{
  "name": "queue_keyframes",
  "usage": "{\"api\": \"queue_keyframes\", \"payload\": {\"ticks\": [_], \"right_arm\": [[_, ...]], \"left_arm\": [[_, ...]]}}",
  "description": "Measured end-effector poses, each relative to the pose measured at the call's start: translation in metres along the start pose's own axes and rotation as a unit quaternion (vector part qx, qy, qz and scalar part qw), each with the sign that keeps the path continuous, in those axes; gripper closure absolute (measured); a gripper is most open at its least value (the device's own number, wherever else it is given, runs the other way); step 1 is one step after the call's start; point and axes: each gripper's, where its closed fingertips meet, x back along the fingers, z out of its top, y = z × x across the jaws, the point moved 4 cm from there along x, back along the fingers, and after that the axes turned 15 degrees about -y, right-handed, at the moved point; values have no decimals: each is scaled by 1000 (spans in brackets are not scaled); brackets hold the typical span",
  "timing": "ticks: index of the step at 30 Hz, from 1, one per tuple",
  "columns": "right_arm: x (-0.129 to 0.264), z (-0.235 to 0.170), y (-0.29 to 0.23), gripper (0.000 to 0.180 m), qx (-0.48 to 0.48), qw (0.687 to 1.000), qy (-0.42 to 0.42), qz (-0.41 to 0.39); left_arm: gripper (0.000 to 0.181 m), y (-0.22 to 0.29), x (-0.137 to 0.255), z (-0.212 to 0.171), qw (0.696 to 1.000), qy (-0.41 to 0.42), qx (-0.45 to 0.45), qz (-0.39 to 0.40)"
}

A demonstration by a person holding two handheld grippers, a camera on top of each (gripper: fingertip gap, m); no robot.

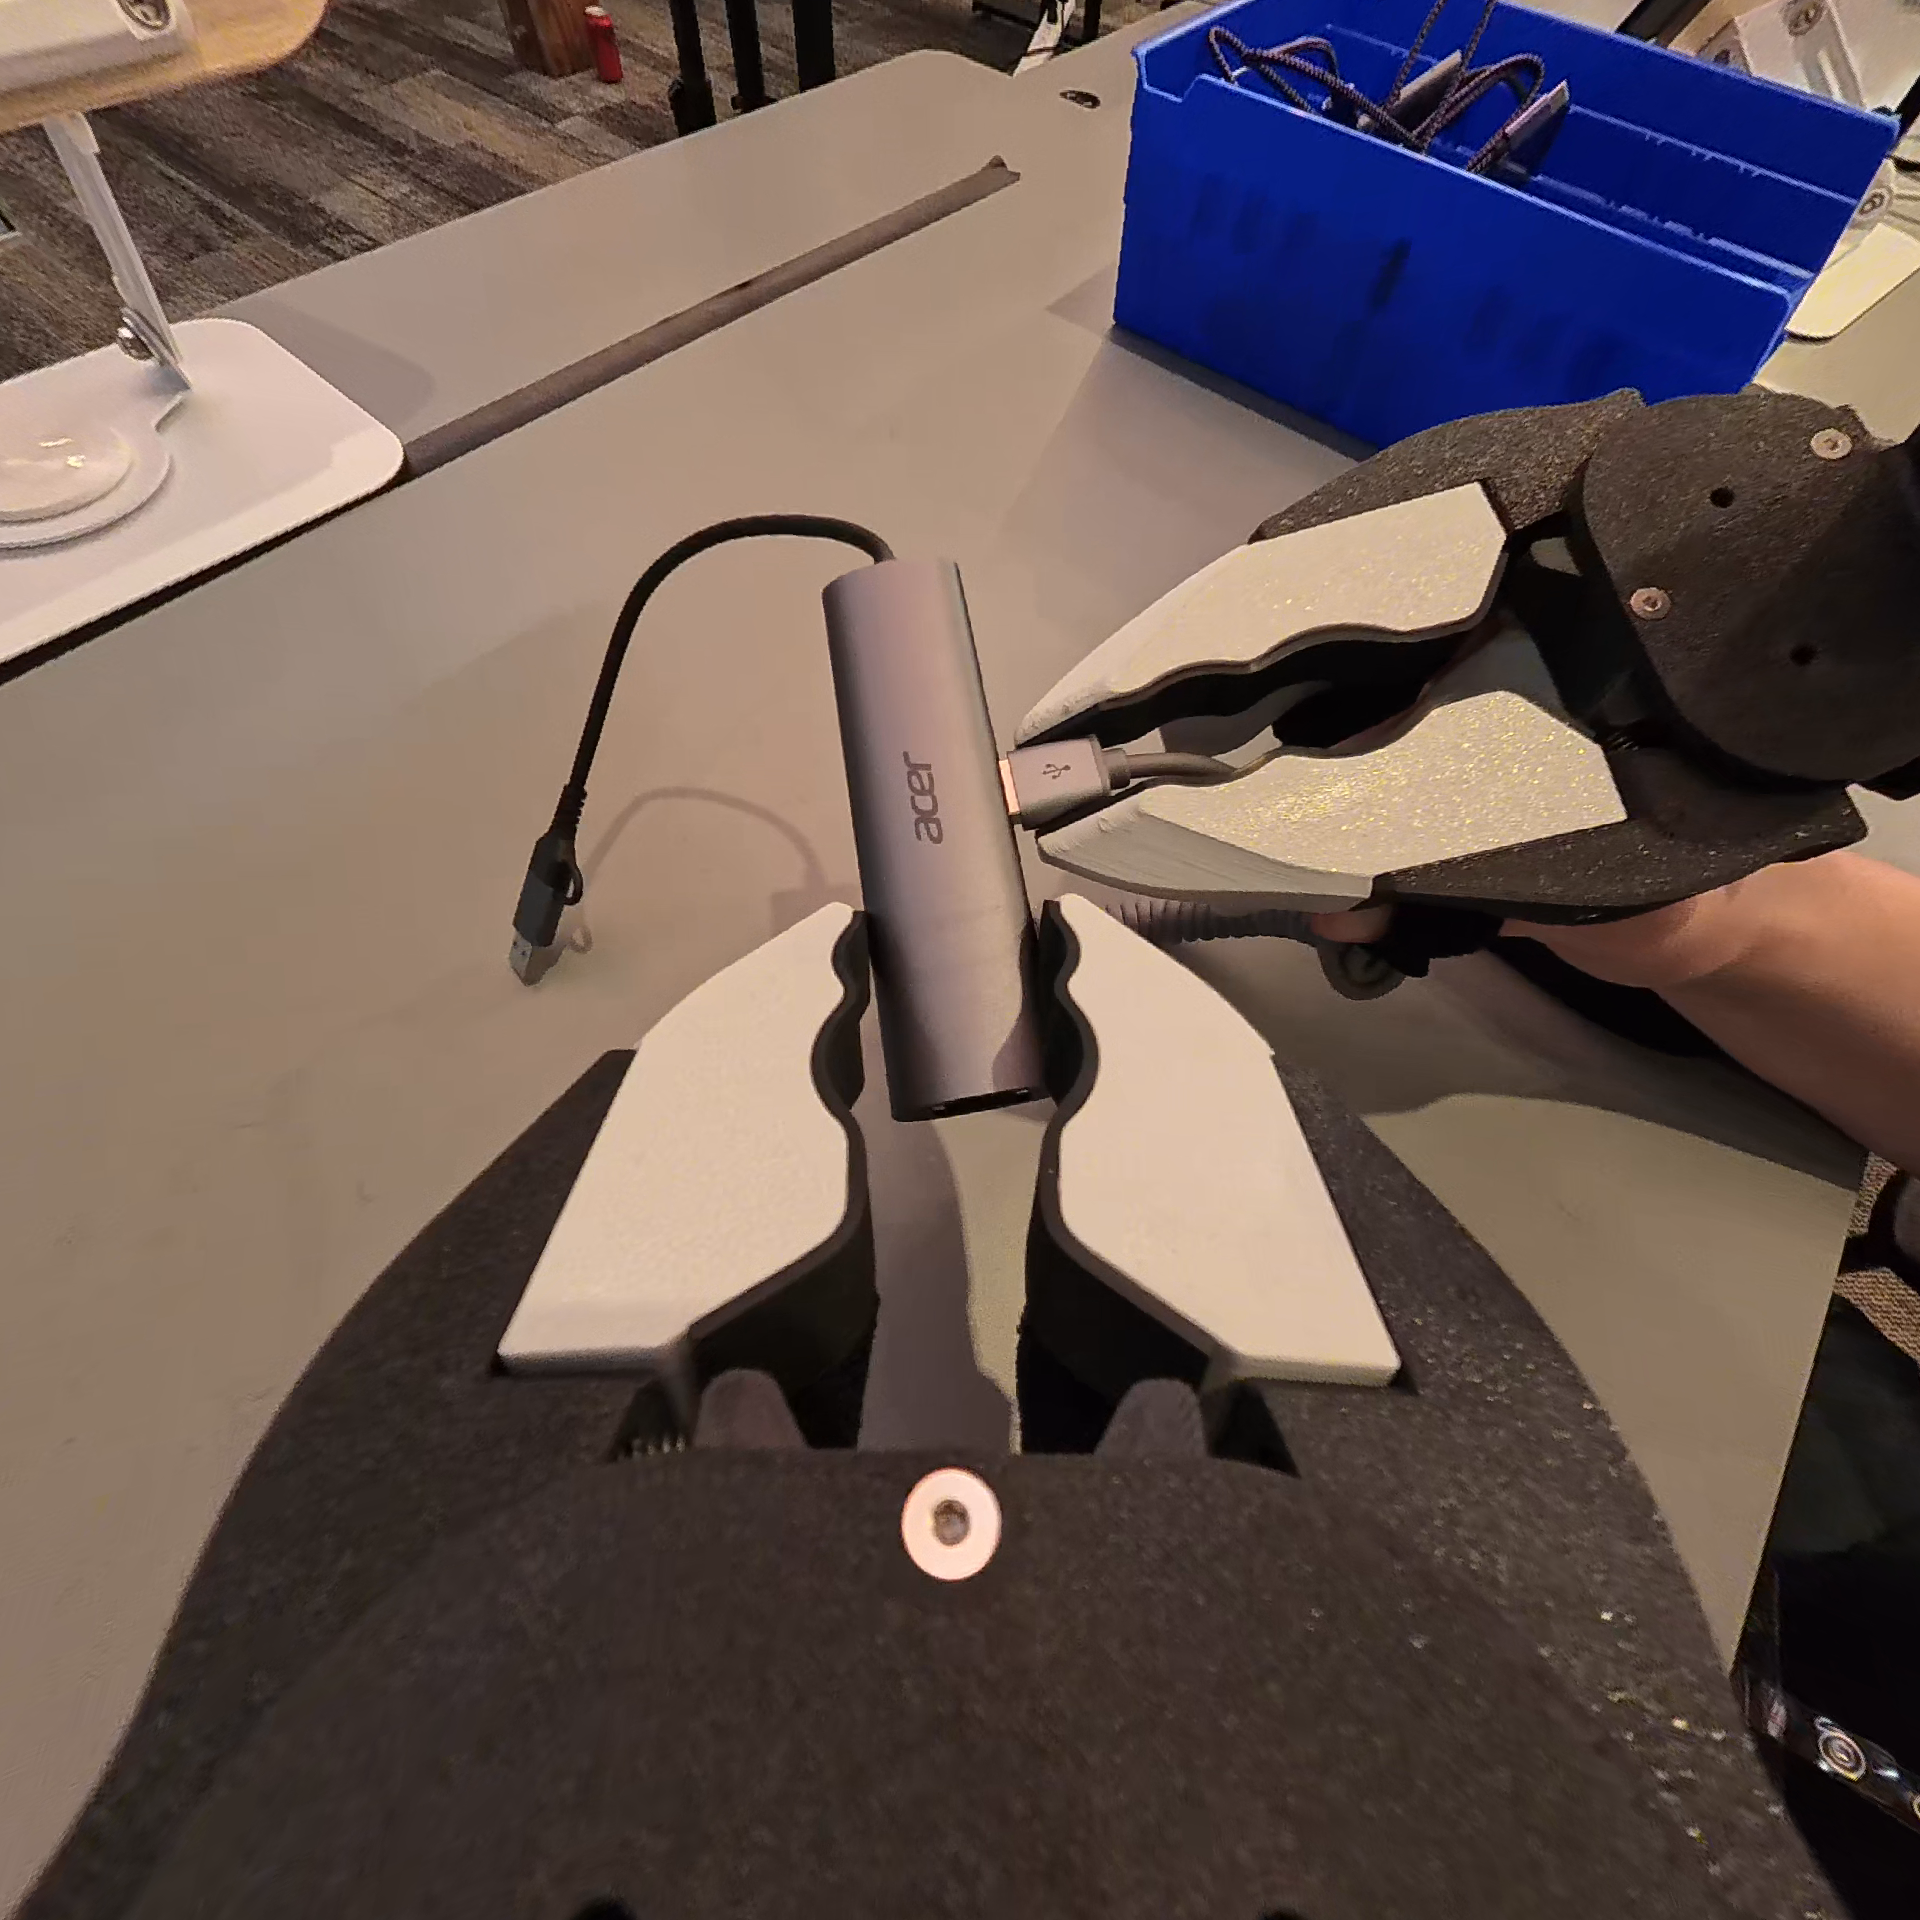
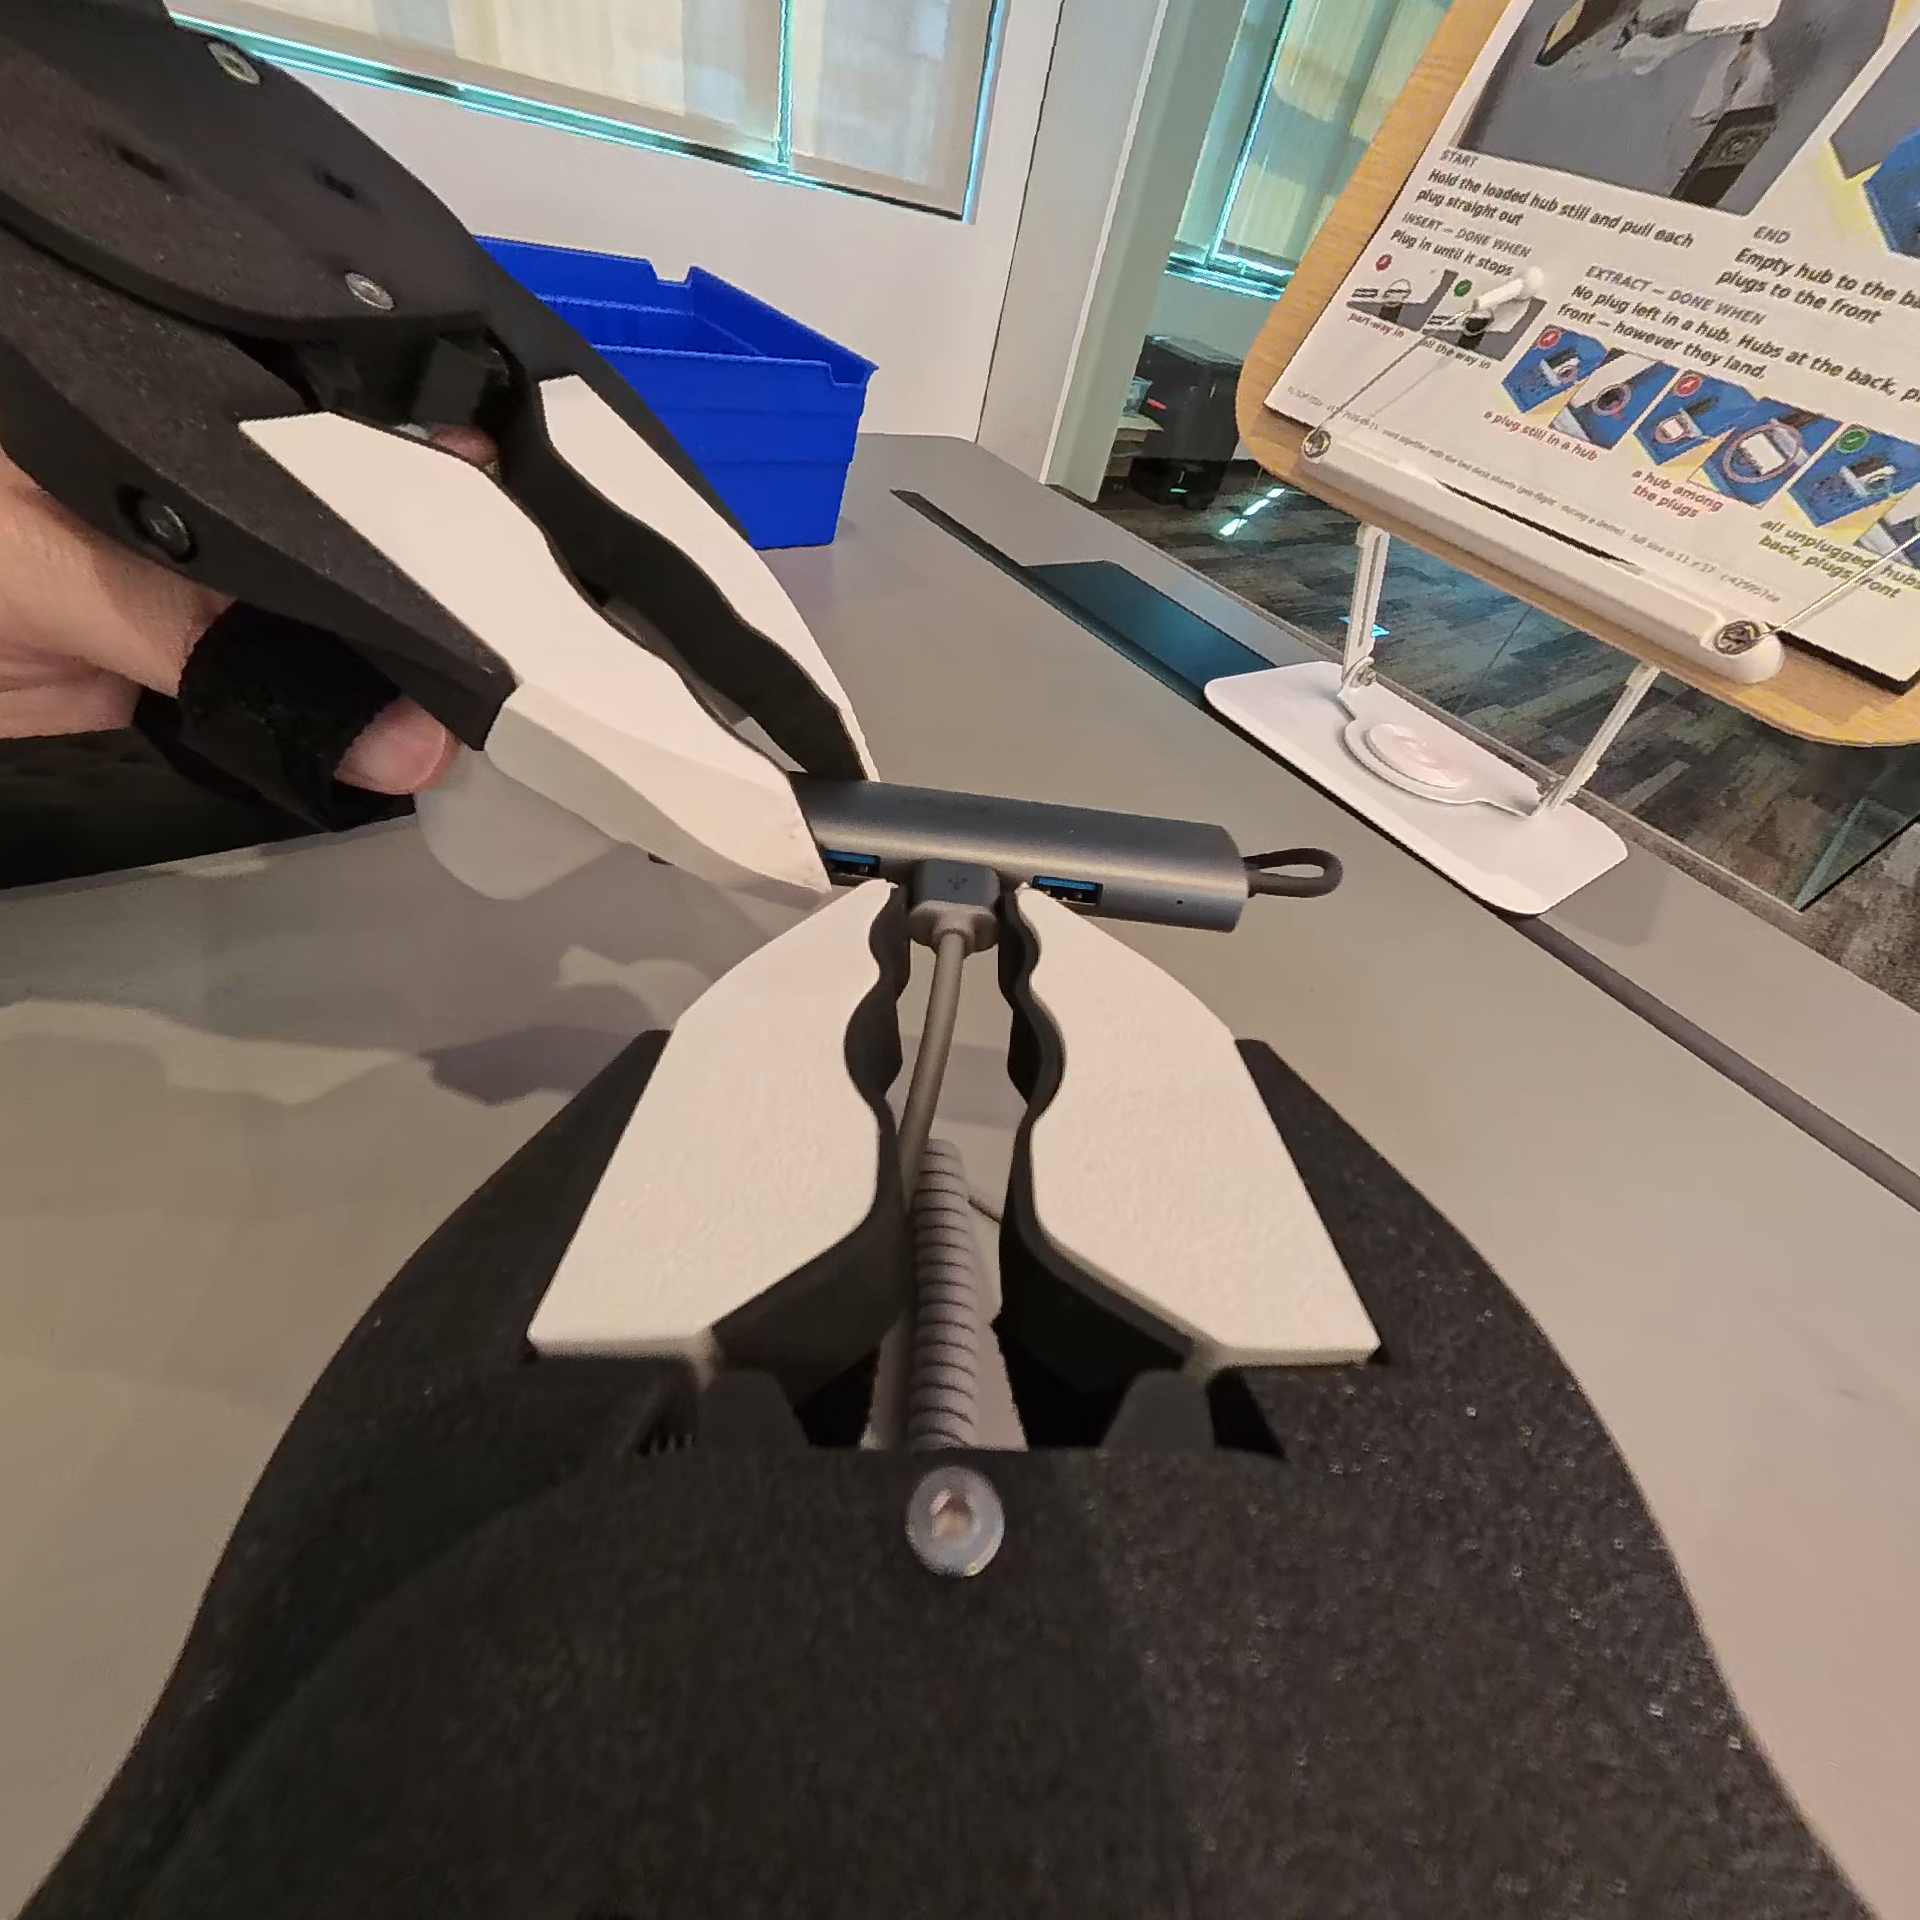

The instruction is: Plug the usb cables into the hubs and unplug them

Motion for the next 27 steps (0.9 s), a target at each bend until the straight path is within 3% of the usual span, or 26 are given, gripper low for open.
{"api": "queue_keyframes", "payload": {"ticks": [7,12,18,22,27], "right_arm": [[-1,0,3,163,-12,1000,13,-8],[3,5,7,155,-19,999,35,-29],[6,2,16,155,-67,997,48,11],[9,-3,18,149,-13,999,24,21],[14,-4,19,145,145,989,-1,-1]], "left_arm": [[150,-3,-3,3,999,33,35,-16],[151,-6,-1,4,999,45,22,21],[151,-12,1,-2,998,52,35,13],[151,-11,1,-6,998,46,32,9],[151,-6,6,-8,999,39,23,-7]]}}
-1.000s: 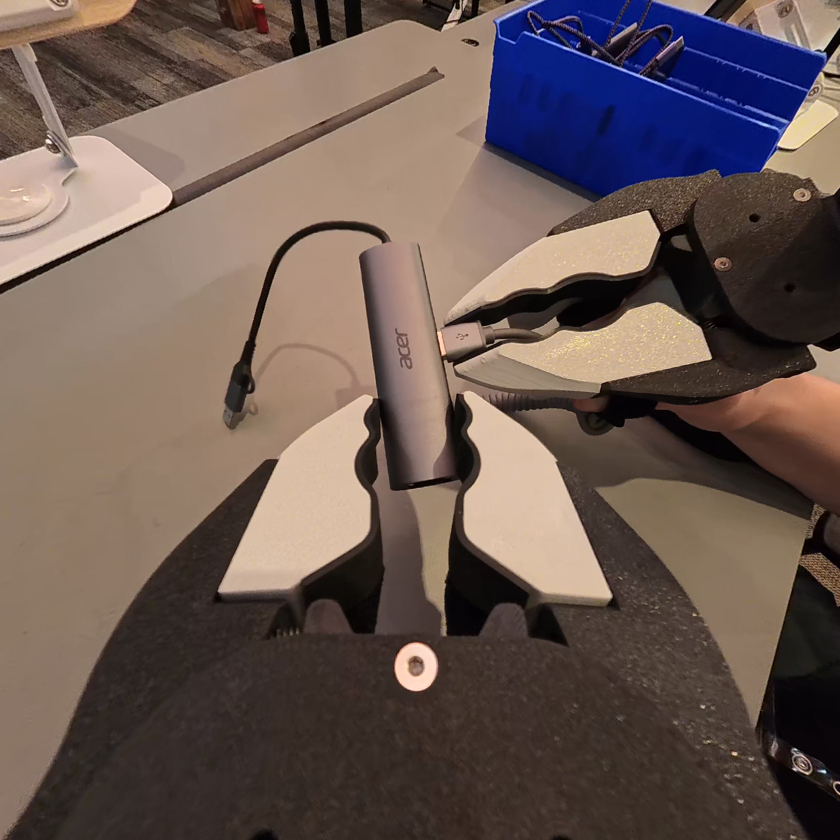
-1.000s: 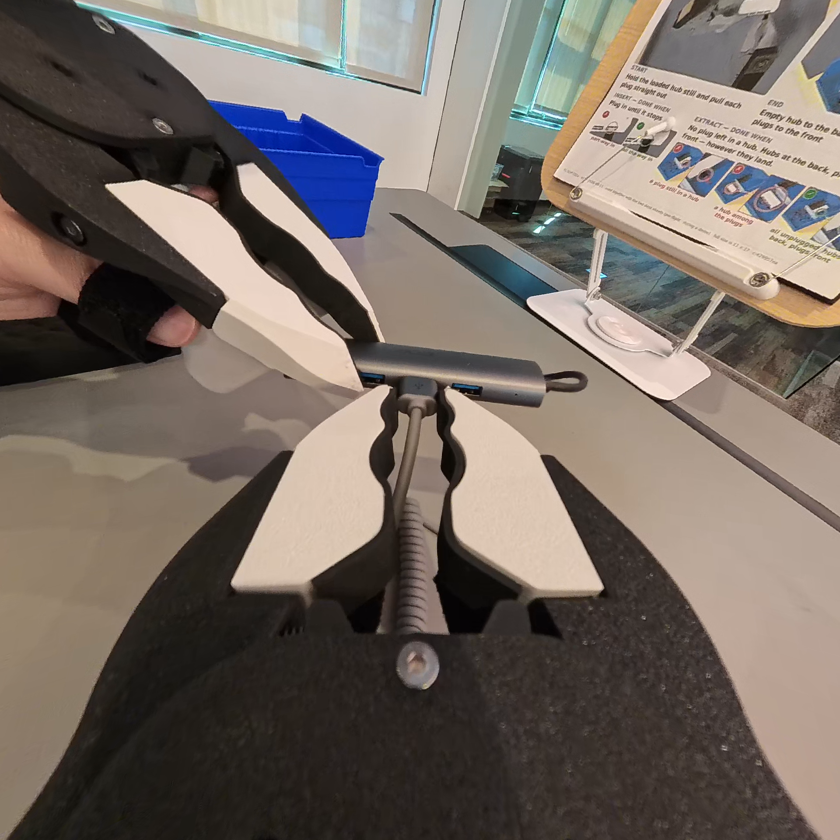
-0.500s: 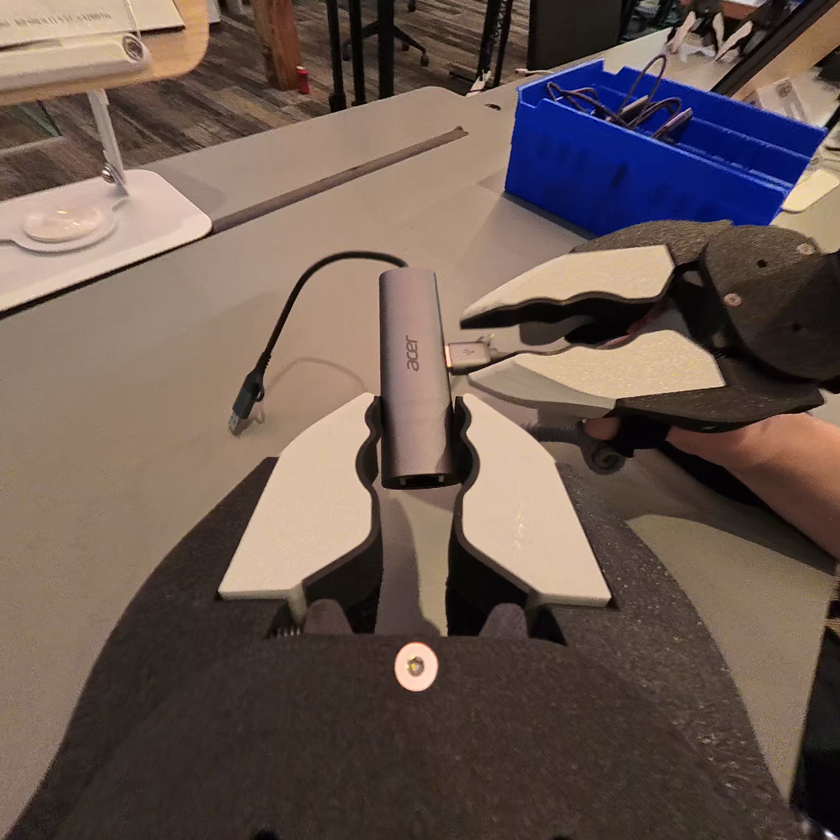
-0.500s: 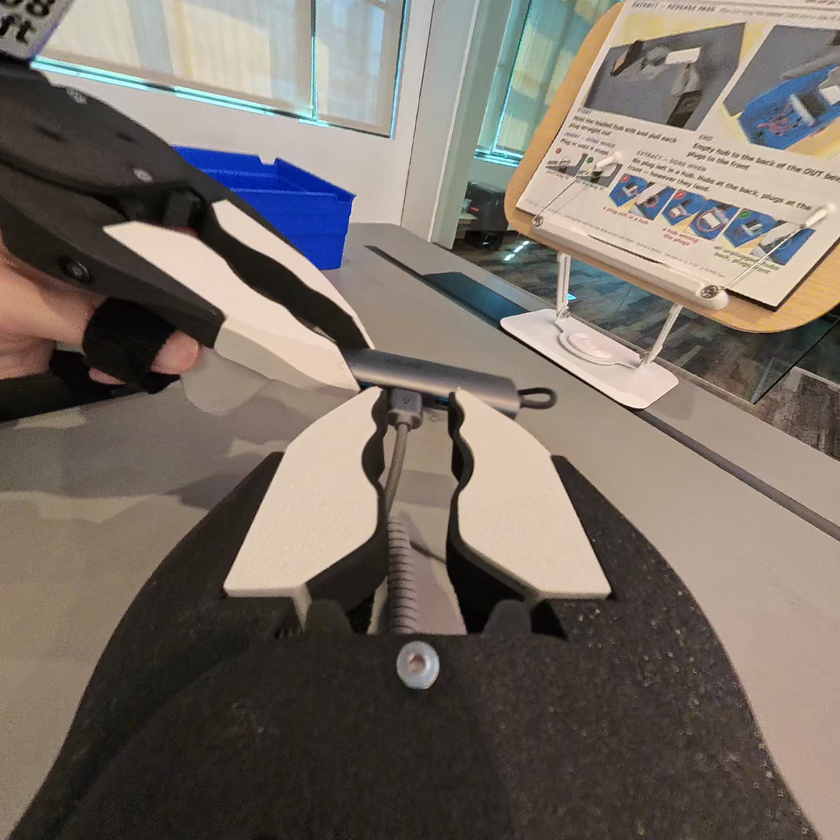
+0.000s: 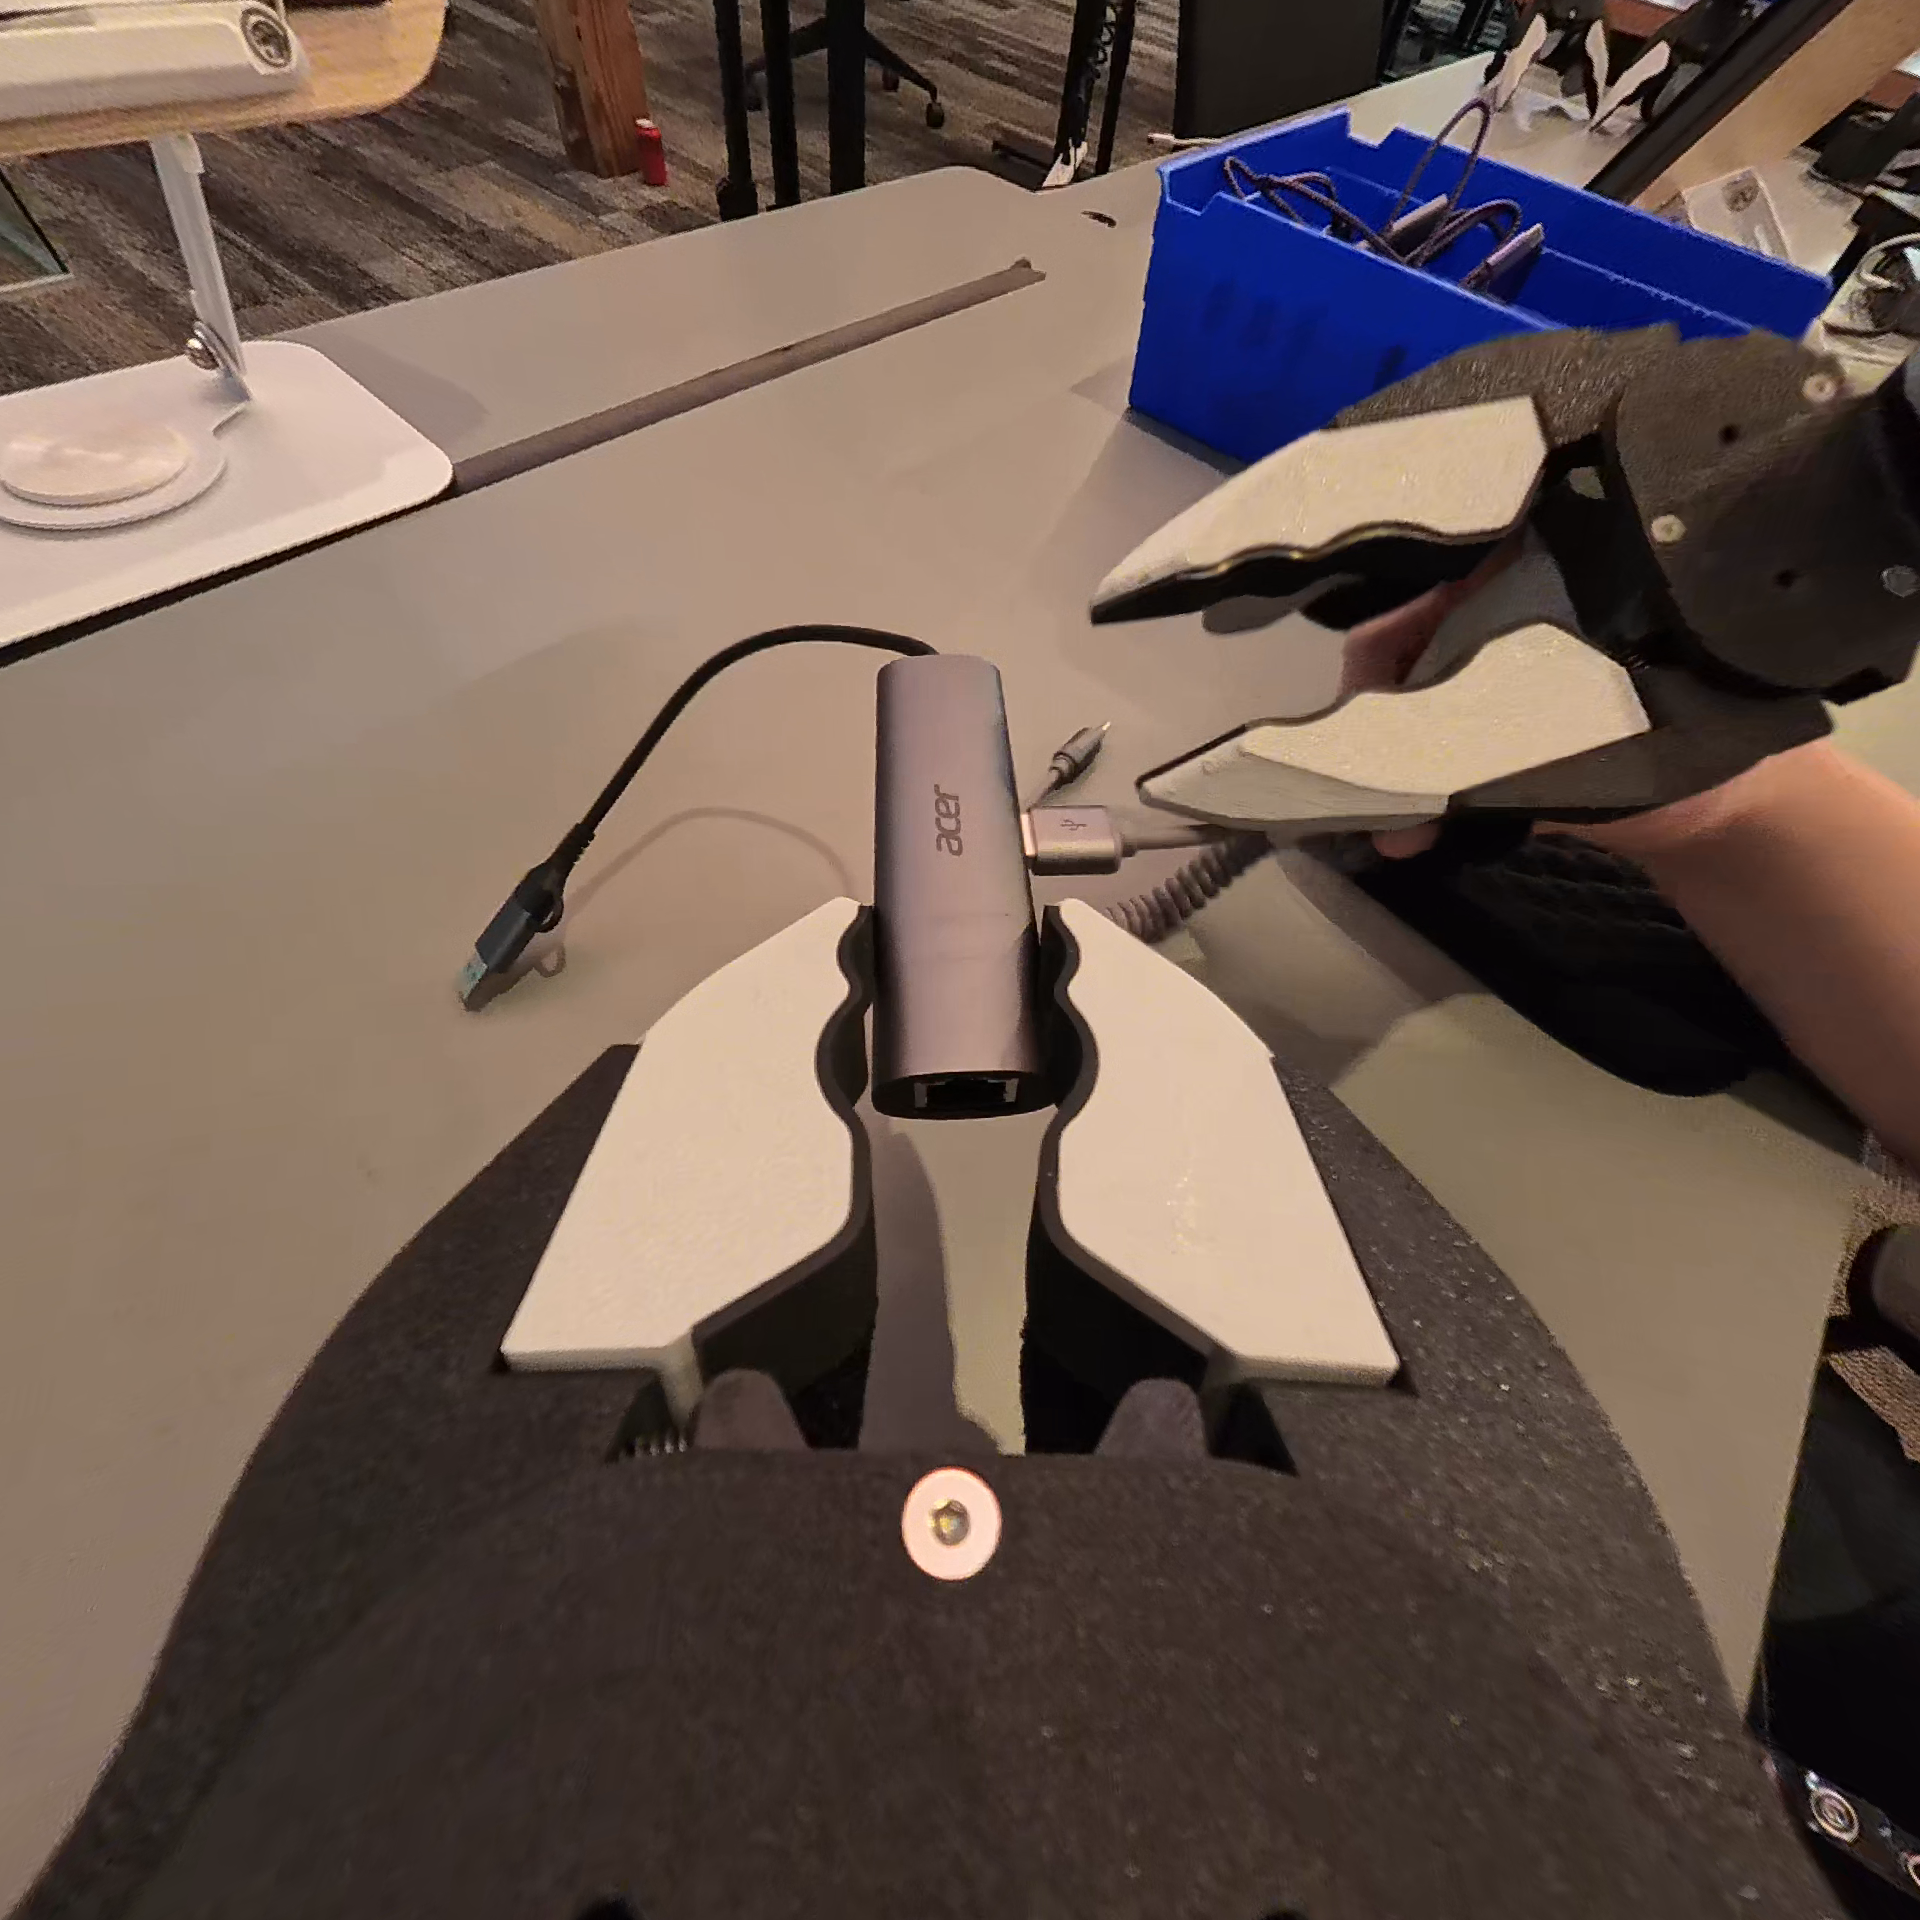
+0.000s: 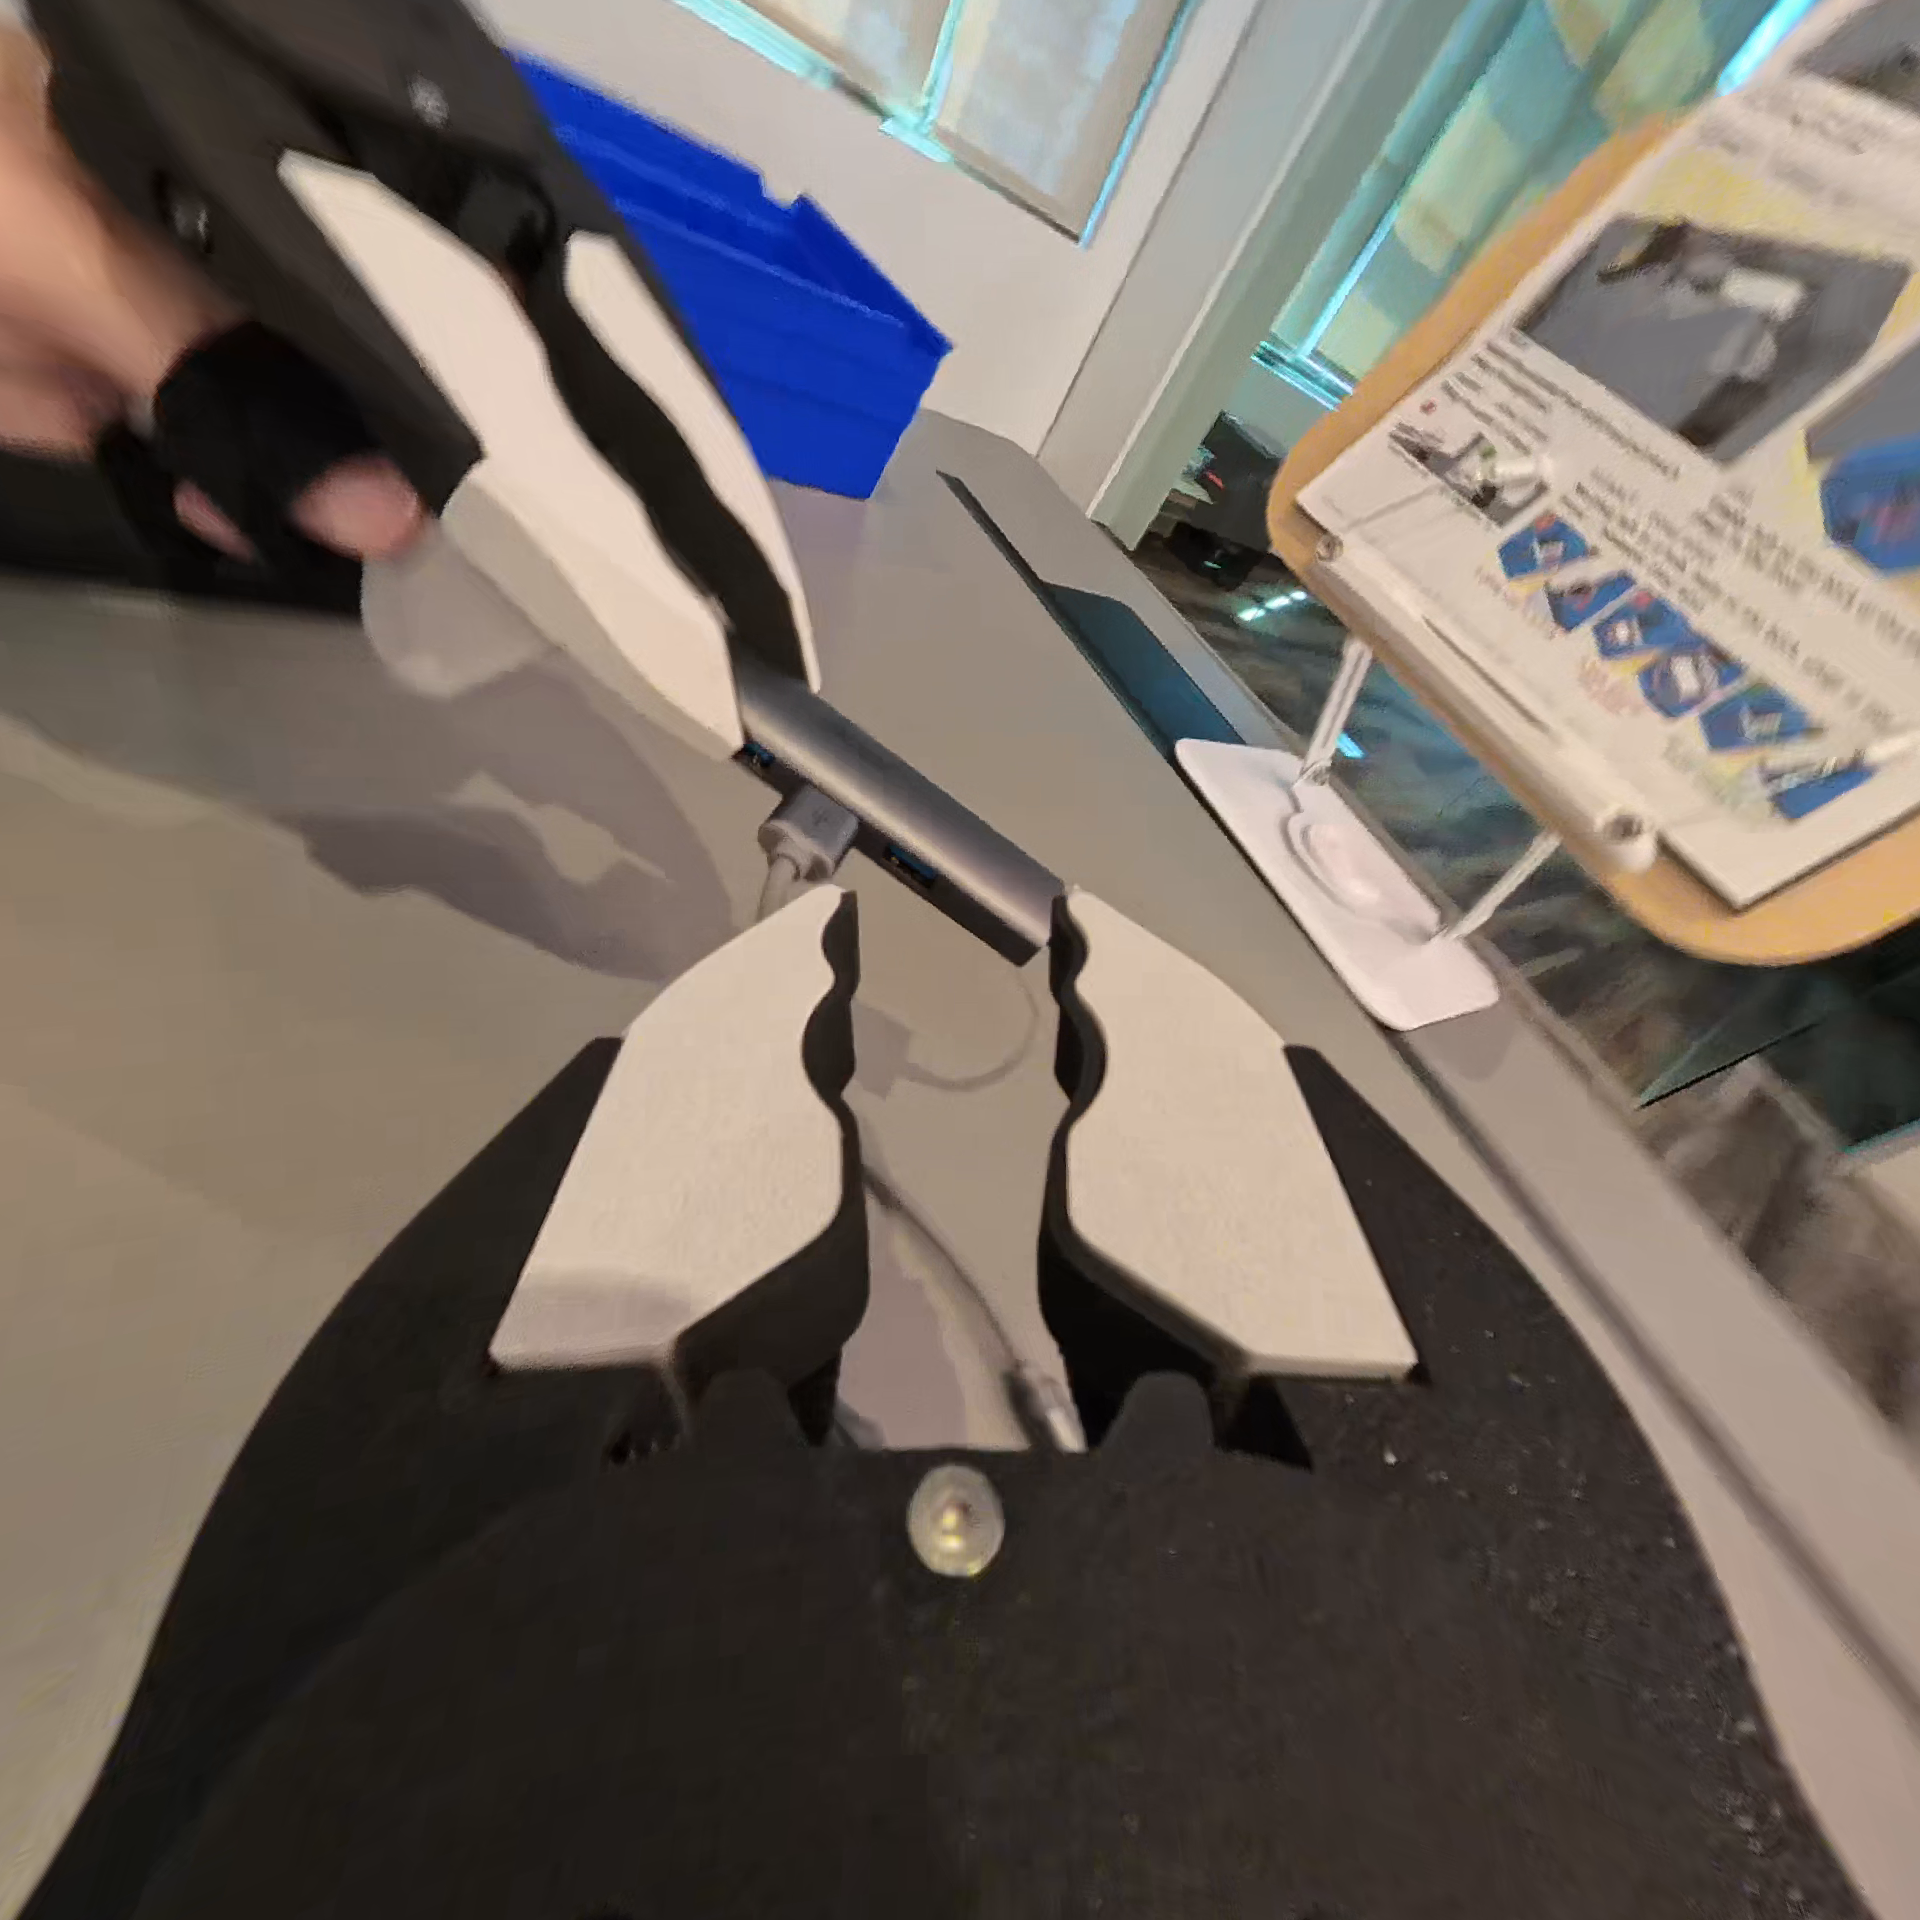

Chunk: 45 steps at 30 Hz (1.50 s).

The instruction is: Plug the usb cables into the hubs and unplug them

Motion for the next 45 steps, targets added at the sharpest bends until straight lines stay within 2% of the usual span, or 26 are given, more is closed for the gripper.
{"api": "queue_keyframes", "payload": {"ticks": [4,10,13,15,20,23,24,25,27,29,31,34,36,39,42,45], "right_arm": [[3,2,0,151,120,993,-10,-3],[8,0,27,154,148,988,-26,-26],[9,1,29,153,141,990,-11,1],[7,1,20,150,153,988,8,26],[-1,4,5,136,188,981,41,5],[-15,-1,-3,131,219,975,32,-10],[-20,-3,-11,118,229,973,28,7],[-25,-5,-17,124,239,971,21,6],[-36,-11,-27,158,264,964,11,7],[-53,-25,-41,180,292,955,-26,38],[-68,-33,-45,180,321,945,-53,33],[-75,-31,-48,180,315,946,-60,56],[-75,-30,-42,180,297,951,-62,60],[-71,-35,-34,180,244,964,-64,79],[-66,-36,-25,180,197,975,-58,86],[-62,-31,-21,172,145,983,-45,107]], "left_arm": [[151,2,3,0,1000,0,-5,-3],[151,4,7,1,1000,8,-8,-3],[151,4,11,2,1000,12,-9,-7],[151,6,12,4,1000,17,-7,-16],[152,7,11,5,999,17,2,-34],[152,9,9,4,999,16,6,-41],[165,11,10,6,998,29,5,-47],[181,12,13,8,997,44,5,-59],[181,14,13,7,995,36,14,-88],[181,7,3,-2,998,8,3,-61],[181,0,-11,-13,999,-10,3,-46],[181,-9,-32,-31,995,-36,48,-81],[181,-11,-30,-36,992,-28,73,-99],[181,-22,-13,-43,996,-27,73,-52],[149,-32,-7,-59,995,-86,34,34],[121,-30,-17,-75,985,-151,0,84]]}}
